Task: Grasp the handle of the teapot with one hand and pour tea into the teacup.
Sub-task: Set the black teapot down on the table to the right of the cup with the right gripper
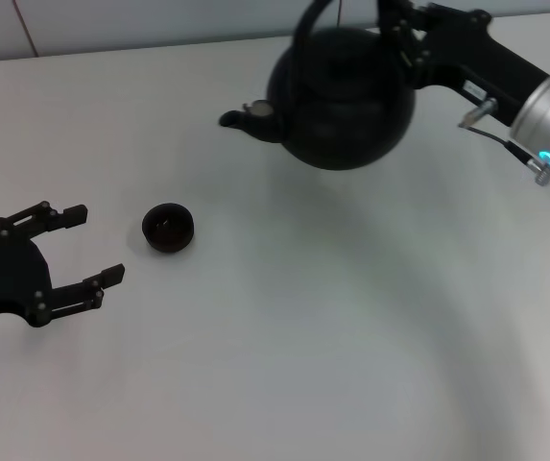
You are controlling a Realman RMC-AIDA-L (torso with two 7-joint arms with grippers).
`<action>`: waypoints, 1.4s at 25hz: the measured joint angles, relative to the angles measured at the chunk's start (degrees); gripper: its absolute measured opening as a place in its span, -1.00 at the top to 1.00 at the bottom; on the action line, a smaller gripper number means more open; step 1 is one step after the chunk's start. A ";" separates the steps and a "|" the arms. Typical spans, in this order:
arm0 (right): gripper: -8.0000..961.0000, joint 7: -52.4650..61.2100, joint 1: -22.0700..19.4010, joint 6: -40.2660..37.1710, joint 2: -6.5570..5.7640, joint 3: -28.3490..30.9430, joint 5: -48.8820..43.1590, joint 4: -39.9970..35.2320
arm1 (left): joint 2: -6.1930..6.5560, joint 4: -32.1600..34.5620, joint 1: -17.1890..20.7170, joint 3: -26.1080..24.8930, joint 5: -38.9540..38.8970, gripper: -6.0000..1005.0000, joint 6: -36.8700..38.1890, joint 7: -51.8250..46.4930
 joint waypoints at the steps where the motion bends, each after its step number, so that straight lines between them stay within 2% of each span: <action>1: 0.79 0.66 -0.08 -0.61 -0.01 0.79 0.03 0.92 | 0.00 0.04 -0.01 0.00 0.00 -0.62 -0.21 0.02; 10: 0.79 2.08 0.56 -1.63 -0.12 4.19 0.10 7.81 | 0.00 0.09 -0.70 0.30 0.00 -0.62 -0.82 0.07; 20: 0.79 1.79 4.21 -1.41 -0.30 7.76 0.17 16.43 | 0.04 0.08 -1.03 0.36 0.09 -0.62 -1.05 0.06; 35: 0.79 1.72 4.82 -1.24 -0.47 7.83 -0.29 17.30 | 0.17 0.09 -1.57 0.49 1.05 -0.62 -2.16 0.18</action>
